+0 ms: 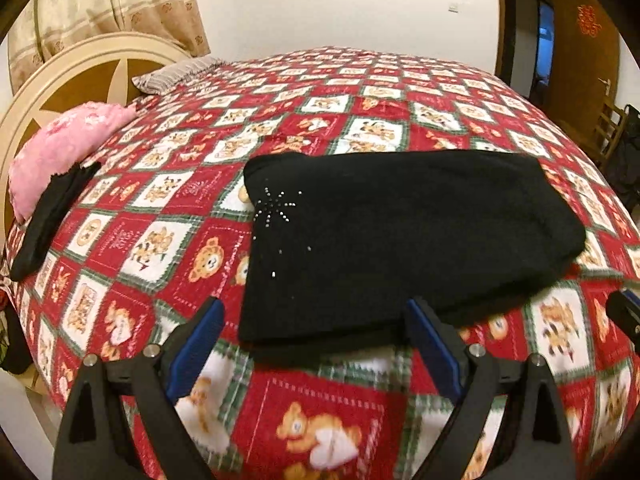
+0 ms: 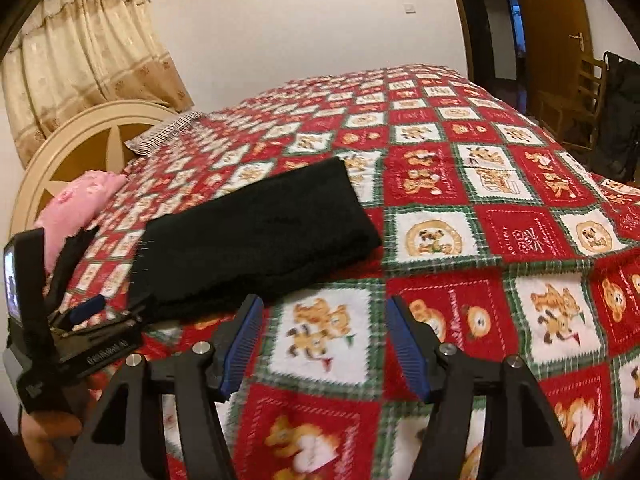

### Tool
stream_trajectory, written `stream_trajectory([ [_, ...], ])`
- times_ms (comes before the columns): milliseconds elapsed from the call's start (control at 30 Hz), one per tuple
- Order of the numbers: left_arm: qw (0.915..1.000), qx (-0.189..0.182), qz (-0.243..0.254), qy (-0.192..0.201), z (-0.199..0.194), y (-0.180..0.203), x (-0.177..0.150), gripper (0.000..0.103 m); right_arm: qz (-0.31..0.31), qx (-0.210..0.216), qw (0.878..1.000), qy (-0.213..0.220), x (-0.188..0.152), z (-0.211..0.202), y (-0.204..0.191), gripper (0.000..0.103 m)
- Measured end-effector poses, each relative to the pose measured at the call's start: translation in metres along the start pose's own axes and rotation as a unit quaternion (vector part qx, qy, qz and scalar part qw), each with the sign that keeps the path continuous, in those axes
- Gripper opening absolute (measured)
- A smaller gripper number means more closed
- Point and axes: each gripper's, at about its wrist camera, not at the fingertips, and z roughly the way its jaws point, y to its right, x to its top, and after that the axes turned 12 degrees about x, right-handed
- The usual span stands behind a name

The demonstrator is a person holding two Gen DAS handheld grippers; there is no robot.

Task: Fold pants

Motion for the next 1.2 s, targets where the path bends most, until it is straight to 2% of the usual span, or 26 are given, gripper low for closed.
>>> stream_trajectory([
  [100,0.9999,0.002,0.008,0.008,-0.015,-0.001,-0.006,0.094,-0.009,-0.012,1.000,-0.002,-0.005,-0.007,-0.009,0.065],
  [233,1.0000,-0.004,-0.002,0.008,-0.034,-0.006,-0.008,0.103,-0.006,-0.006,1.000,0.012,-0.010,-0.023,-0.016,0.065],
  [333,0.9993,-0.015,-0.013,0.031,-0.051,-0.011,-0.007,0.103,-0.018,-0.016,0.999,0.029,-0.008,-0.038,-0.024,0.065],
  [433,0.9989,0.005,-0.020,0.042,-0.063,-0.012,-0.007,0.103,-0.029,-0.028,0.997,0.061,-0.004,-0.059,-0.032,0.065],
  [533,0.9985,0.000,-0.012,0.054,-0.077,-0.010,-0.009,0.103,-0.048,-0.043,0.993,0.102,0.000,-0.084,-0.043,0.065],
  [633,0.9979,0.019,-0.004,0.062,-0.088,-0.009,-0.009,0.103,-0.071,-0.057,0.987,0.135,0.001,-0.104,-0.056,0.065],
  [700,0.9974,0.023,-0.003,0.068,-0.095,-0.011,-0.008,0.103,-0.080,-0.060,0.984,0.147,0.000,-0.110,-0.061,0.073],
  [767,0.9972,0.021,-0.005,0.071,-0.101,-0.013,-0.007,0.103,-0.085,-0.059,0.983,0.153,-0.001,-0.114,-0.065,0.076],
  [1200,0.9931,0.023,-0.011,0.114,-0.131,-0.016,-0.010,0.103,-0.080,-0.063,0.978,0.181,-0.003,-0.131,-0.069,0.077],
])
